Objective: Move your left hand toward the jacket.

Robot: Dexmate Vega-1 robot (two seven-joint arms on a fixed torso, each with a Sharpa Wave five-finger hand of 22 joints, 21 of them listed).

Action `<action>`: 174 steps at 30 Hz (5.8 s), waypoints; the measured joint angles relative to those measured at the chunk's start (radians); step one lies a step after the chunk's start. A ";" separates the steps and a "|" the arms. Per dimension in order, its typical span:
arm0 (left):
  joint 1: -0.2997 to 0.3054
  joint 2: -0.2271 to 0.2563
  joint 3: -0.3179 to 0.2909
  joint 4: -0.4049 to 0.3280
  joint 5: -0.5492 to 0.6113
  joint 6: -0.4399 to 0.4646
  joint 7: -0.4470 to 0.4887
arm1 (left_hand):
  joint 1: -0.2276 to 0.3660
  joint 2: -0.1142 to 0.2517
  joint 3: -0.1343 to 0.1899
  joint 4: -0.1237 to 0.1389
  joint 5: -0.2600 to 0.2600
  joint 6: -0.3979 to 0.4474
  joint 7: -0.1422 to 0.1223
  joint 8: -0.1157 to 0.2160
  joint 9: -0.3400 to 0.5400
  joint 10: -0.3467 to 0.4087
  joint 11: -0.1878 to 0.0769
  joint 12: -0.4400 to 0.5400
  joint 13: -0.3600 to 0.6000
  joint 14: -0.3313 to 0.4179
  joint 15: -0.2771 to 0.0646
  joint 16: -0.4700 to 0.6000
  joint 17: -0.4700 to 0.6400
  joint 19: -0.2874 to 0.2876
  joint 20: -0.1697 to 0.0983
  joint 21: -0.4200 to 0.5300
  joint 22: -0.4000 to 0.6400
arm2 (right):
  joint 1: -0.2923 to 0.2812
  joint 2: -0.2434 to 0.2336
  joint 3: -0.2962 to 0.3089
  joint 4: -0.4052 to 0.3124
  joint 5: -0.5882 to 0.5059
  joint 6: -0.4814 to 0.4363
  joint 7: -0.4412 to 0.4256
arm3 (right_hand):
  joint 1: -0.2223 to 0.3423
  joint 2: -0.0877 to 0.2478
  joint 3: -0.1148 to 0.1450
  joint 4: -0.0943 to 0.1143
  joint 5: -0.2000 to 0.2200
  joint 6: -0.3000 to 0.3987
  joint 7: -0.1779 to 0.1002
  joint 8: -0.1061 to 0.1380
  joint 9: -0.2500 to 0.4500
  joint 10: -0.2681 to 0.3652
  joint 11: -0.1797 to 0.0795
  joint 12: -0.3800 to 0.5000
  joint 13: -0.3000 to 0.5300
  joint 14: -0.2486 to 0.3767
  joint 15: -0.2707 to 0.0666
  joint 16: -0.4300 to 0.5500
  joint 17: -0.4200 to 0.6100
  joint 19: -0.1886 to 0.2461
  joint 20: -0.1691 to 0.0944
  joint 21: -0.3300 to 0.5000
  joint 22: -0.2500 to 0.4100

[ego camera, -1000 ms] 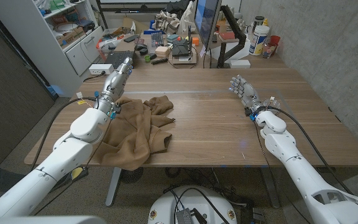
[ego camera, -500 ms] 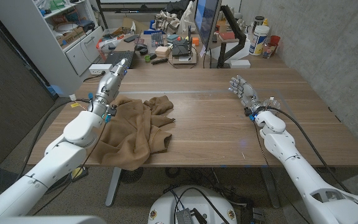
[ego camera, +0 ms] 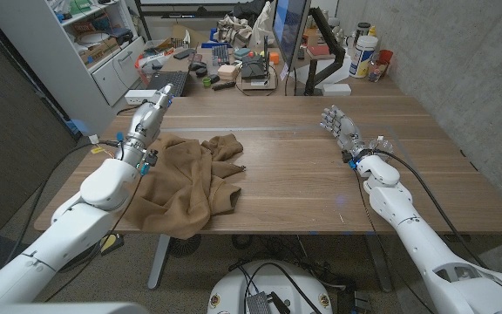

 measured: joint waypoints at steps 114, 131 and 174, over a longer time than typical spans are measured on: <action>0.260 -0.034 -0.307 -0.339 0.442 0.470 -0.007 | 0.057 0.022 0.005 -0.025 0.000 0.048 -0.002 0.008 0.000 0.025 -0.004 0.005 0.000 0.018 0.004 0.000 0.000 0.005 0.005 0.000 0.000 | -0.004 -0.001 0.047 0.047 0.014 0.029 0.023 | -0.013 0.013 -0.003 -0.014 0.000 0.007 -0.007 0.000 0.000 0.004 0.004 0.000 0.000 0.005 -0.005 -0.004 0.000 0.018 -0.004 -0.060 0.000; 0.227 0.021 -0.283 -0.326 0.491 0.492 -0.041 | 0.057 0.022 0.005 -0.025 0.000 0.048 -0.002 0.008 0.005 0.030 -0.009 0.005 0.000 0.018 0.004 0.000 0.000 0.005 0.005 0.000 0.000 | -0.002 0.003 0.043 0.050 0.005 0.023 0.005 | -0.013 0.013 -0.003 -0.014 0.000 0.007 -0.007 0.000 0.000 0.004 0.003 0.000 0.000 0.005 -0.005 -0.004 0.000 0.027 -0.002 -0.067 0.000; 0.315 0.057 -0.248 -0.427 0.721 0.627 -0.050 | 0.067 0.022 0.001 -0.029 0.000 0.053 -0.007 0.009 0.005 0.036 -0.014 0.005 0.002 0.023 -0.001 0.000 0.000 0.012 0.012 0.000 0.000 | 0.043 0.027 0.039 0.112 -0.009 0.046 0.036 | -0.013 0.013 -0.001 -0.021 0.000 0.007 -0.007 0.000 0.000 0.003 0.003 0.000 0.000 0.009 -0.002 -0.008 -0.004 0.030 -0.005 -0.089 0.005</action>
